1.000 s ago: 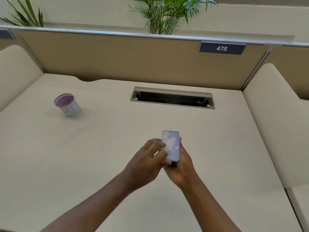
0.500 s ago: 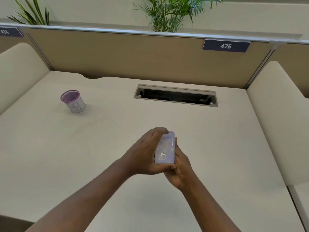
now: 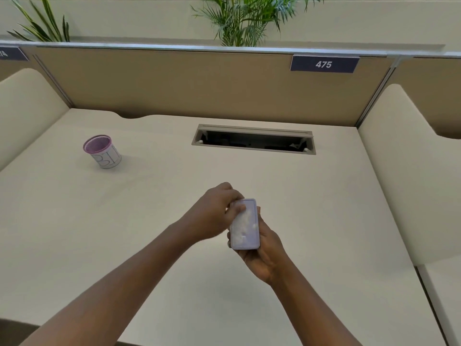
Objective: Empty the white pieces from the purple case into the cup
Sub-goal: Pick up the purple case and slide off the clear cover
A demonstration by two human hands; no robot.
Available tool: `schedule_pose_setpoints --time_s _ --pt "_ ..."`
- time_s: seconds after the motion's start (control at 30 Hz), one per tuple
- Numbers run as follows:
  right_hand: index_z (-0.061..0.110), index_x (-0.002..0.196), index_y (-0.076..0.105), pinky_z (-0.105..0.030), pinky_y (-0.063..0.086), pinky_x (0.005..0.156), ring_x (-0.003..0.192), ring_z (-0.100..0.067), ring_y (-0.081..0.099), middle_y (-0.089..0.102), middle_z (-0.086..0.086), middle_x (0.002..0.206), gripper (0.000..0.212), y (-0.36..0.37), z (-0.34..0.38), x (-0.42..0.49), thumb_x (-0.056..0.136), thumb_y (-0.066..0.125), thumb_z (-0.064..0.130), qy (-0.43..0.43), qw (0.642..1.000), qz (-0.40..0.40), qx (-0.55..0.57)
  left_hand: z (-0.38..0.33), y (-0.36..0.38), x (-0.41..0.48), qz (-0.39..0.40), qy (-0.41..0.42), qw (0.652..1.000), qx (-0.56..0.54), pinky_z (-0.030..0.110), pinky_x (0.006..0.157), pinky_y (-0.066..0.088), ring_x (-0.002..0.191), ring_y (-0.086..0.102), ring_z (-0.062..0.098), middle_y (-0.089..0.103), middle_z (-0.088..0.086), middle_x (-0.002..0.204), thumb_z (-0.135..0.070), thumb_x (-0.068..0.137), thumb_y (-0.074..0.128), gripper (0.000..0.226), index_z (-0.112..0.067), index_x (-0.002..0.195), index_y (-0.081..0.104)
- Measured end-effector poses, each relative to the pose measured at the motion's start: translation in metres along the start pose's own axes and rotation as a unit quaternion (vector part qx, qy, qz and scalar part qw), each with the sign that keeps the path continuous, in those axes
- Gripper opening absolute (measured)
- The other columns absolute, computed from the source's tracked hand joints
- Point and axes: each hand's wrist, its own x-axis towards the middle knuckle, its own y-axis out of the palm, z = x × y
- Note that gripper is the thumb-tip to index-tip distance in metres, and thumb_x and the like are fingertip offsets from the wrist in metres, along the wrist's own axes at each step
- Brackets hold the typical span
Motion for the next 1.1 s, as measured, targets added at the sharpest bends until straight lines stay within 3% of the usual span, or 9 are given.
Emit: schedule_pose_setpoints --time_s 0.13,0.27,0.53,0.73,0.87,1.1 --pt "0.012 0.106 0.080 -0.037 0.060 0.068 0.073 -0.027 0.069 0.072 -0.015 0.091 0.045 -0.007 0.002 -0.003 0.089 0.061 0.050 0.007 1.000 0.006 -0.003 -0.009 -0.003 0.011 0.000 -0.076 0.997 -0.003 0.016 0.066 0.040 0.081 0.056 0.010 0.059 -0.005 0.090 -0.015 0.094 0.063 0.011 -0.014 0.097 0.074" --pt "0.008 0.112 0.075 -0.038 0.059 0.066 0.072 -0.028 0.068 0.070 -0.016 0.091 0.048 -0.011 0.004 -0.005 0.095 0.057 0.049 0.017 1.000 -0.002 -0.001 -0.018 -0.001 0.017 -0.004 -0.107 0.994 -0.002 0.019 0.061 0.042 0.076 0.057 0.011 0.062 -0.005 0.086 -0.015 0.090 0.068 0.005 -0.013 0.086 0.071" --pt "0.007 0.110 0.075 -0.038 0.060 0.065 0.070 -0.028 0.069 0.071 -0.018 0.089 0.048 -0.022 0.007 -0.010 0.093 0.059 0.048 0.020 1.000 0.001 0.017 -0.035 0.000 0.019 -0.012 -0.111 0.994 -0.009 0.020 0.059 0.043 0.073 0.058 0.009 0.066 -0.003 0.082 -0.013 0.089 0.071 0.006 -0.013 0.083 0.072" --pt "0.006 0.114 0.071 -0.041 0.059 0.068 0.072 -0.028 0.068 0.067 -0.018 0.092 0.046 -0.027 0.012 -0.010 0.096 0.059 0.046 0.018 1.000 0.009 0.013 -0.038 -0.002 0.018 -0.026 -0.145 0.983 -0.109 0.024 0.056 0.054 0.064 0.062 0.008 0.071 -0.001 0.077 -0.012 0.088 0.072 0.011 -0.017 0.078 0.073" --pt "0.007 0.108 0.077 -0.040 0.060 0.068 0.072 -0.028 0.068 0.069 -0.018 0.092 0.047 -0.030 0.014 -0.011 0.094 0.060 0.048 0.022 0.999 0.026 0.019 -0.039 0.000 0.018 -0.009 -0.166 0.977 -0.134 0.019 0.053 0.050 0.058 0.061 0.008 0.071 0.001 0.074 -0.010 0.090 0.071 0.010 -0.012 0.080 0.074" --pt "0.008 0.125 0.067 -0.038 0.061 0.069 0.073 -0.027 0.069 0.072 -0.016 0.097 0.050 -0.034 0.017 -0.015 0.094 0.058 0.046 0.026 0.998 0.030 0.048 -0.038 -0.006 0.016 0.012 -0.184 0.954 -0.235 0.024 0.058 0.056 0.059 0.063 0.011 0.069 0.001 0.065 -0.008 0.092 0.069 0.011 -0.006 0.084 0.076"
